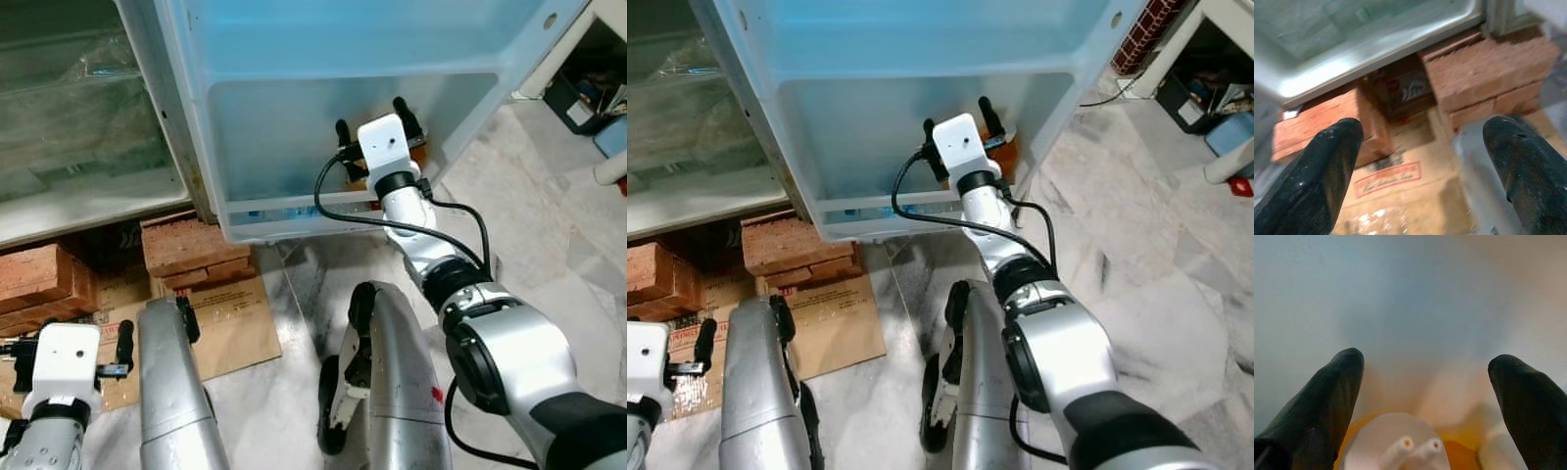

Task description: Restocking fridge

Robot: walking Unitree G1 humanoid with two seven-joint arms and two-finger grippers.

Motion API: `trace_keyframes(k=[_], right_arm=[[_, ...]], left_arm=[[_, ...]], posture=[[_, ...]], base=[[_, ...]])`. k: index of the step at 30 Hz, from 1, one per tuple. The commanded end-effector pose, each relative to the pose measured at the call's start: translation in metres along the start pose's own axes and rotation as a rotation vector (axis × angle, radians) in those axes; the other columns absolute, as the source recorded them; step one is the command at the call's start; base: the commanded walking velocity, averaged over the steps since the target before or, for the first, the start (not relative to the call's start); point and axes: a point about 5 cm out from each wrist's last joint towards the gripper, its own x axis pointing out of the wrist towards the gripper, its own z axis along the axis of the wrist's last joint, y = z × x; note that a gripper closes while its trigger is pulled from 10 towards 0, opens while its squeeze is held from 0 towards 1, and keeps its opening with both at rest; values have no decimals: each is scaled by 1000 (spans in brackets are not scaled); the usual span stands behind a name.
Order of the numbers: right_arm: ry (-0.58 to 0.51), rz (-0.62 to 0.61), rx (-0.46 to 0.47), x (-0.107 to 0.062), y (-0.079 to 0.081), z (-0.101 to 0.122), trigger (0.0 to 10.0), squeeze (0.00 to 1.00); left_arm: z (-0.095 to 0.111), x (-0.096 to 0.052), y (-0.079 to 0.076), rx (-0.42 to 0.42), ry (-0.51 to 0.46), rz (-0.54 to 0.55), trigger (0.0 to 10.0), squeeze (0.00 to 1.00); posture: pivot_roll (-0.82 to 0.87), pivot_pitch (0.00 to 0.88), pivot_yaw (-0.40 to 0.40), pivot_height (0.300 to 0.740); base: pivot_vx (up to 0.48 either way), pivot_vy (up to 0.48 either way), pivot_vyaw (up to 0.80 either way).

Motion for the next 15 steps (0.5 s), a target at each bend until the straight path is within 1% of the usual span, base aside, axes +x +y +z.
trace_keyframes(k=[1, 4, 6, 8, 9, 10, 11, 14, 15], right_arm=[[15, -1, -13, -7, -6, -9, 10000, 1000], [17, -7, -15, -12, -12, -15, 10000, 1000], [14, -8, -12, -13, -14, -16, 10000, 1000], [4, -10, 2, -16, -18, -18, 10000, 1000], [-8, -9, 8, -18, -20, -19, 10000, 839], [-20, 0, 23, -20, -21, -19, 10000, 553], [-47, 6, 29, -24, -23, -19, 10000, 0], [-89, 14, 37, -28, -25, -17, 10000, 0], [-89, 14, 37, -28, -25, -17, 10000, 0]], left_arm=[[-6, -1, -3, 8, 20, 1, 10000, 0], [-6, 3, -4, -3, 11, 7, 10000, 0], [-6, 5, -4, -5, 10, 9, 10000, 0], [-5, 9, -5, -18, 1, 18, 10000, 0], [-5, 12, -5, -20, -8, 19, 10000, 0], [-4, 15, -6, -20, -15, 20, 10000, 0], [-2, 18, -8, -25, -25, 20, 10000, 0], [-1, 25, -10, -33, -36, 22, 10000, 0], [-1, 25, -10, -33, -36, 22, 10000, 0]], posture=[[225, 183, -145, 434], [212, 160, -145, 434], [209, 154, -144, 434], [189, 125, -142, 434], [183, 115, -141, 434], [173, 101, -139, 434], [166, 91, -138, 434], [152, 72, -135, 434], [152, 72, -135, 434]], base=[[0, 0, 0], [0, 0, 0], [0, 0, 0], [0, 0, 0], [0, 0, 0], [0, 0, 0], [0, 0, 0], [0, 0, 0], [0, 0, 0]])
